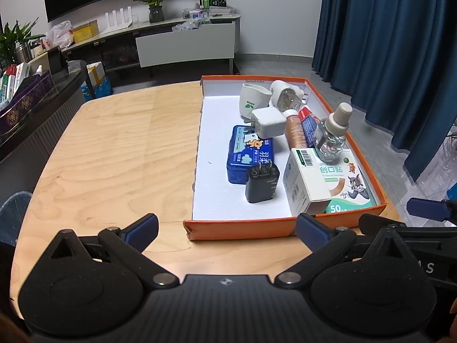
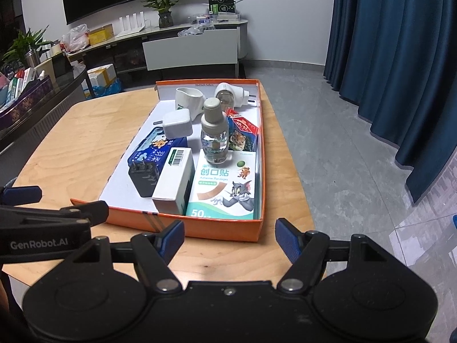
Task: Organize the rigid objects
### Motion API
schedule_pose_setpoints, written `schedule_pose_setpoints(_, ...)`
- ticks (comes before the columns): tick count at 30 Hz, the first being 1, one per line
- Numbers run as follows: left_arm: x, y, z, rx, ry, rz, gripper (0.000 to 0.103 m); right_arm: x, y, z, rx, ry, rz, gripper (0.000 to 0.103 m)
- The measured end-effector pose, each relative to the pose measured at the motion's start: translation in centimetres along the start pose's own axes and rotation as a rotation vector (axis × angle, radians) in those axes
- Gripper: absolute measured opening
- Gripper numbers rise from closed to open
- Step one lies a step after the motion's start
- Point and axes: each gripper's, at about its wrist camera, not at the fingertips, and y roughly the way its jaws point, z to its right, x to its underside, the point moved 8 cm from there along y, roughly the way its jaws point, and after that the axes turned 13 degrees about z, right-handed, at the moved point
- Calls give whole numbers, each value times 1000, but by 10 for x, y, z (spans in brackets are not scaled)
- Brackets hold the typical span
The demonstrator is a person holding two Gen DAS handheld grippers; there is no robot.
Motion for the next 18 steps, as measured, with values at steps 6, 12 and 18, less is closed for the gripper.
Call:
schedule_pose_setpoints(6, 0, 0, 1, 8, -5, 2, 103, 0, 1, 0, 5, 1, 1, 83)
schedule_pose_setpoints(12, 0, 1, 3, 18, -1, 8, 103, 0, 1, 1, 11, 1, 0, 83)
schedule_pose_setpoints(18, 0, 2, 5, 29, -4, 7, 103, 0, 2, 2, 16, -2, -1, 83)
